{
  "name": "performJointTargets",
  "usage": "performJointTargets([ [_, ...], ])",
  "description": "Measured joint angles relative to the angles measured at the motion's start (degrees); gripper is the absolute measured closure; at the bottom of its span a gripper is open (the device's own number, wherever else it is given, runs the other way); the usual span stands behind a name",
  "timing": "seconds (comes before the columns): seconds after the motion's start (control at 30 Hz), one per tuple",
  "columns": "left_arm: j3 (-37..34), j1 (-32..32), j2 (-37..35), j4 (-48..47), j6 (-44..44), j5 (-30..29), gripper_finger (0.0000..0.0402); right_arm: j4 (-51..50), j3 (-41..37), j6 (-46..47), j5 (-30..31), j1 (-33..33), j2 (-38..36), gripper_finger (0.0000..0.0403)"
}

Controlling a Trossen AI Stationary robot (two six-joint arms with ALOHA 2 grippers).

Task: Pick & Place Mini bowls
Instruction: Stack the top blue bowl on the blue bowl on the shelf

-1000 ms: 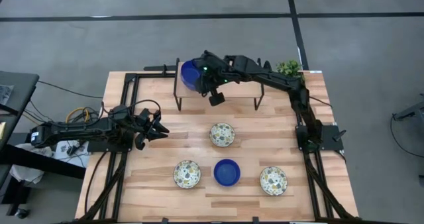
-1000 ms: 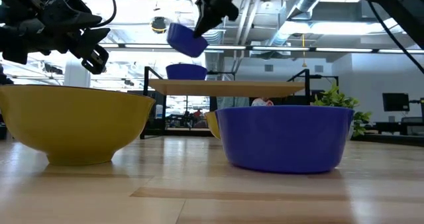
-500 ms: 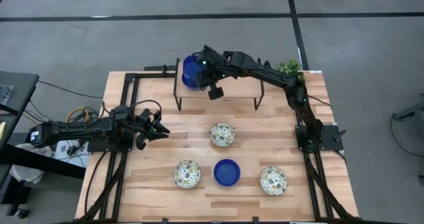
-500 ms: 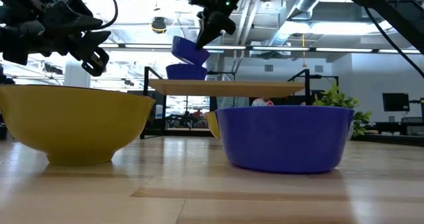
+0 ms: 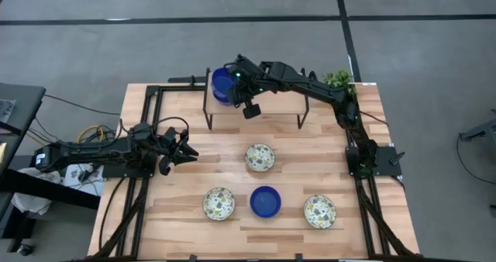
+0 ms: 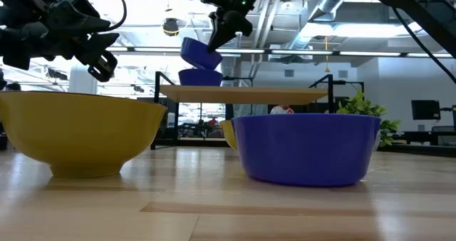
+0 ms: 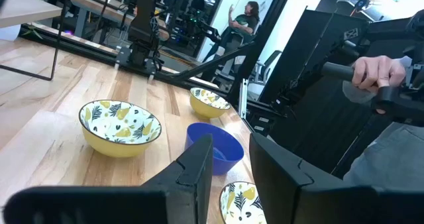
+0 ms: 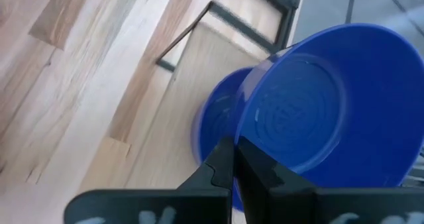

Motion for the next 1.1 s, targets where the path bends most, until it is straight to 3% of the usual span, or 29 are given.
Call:
performJointTargets([
  [1.1,0.0,0.0,-0.02,0.02,-0.17,0.0,0.0303,-0.26,-0.11,0.44,0.05,0.28,0.86,0.0403],
])
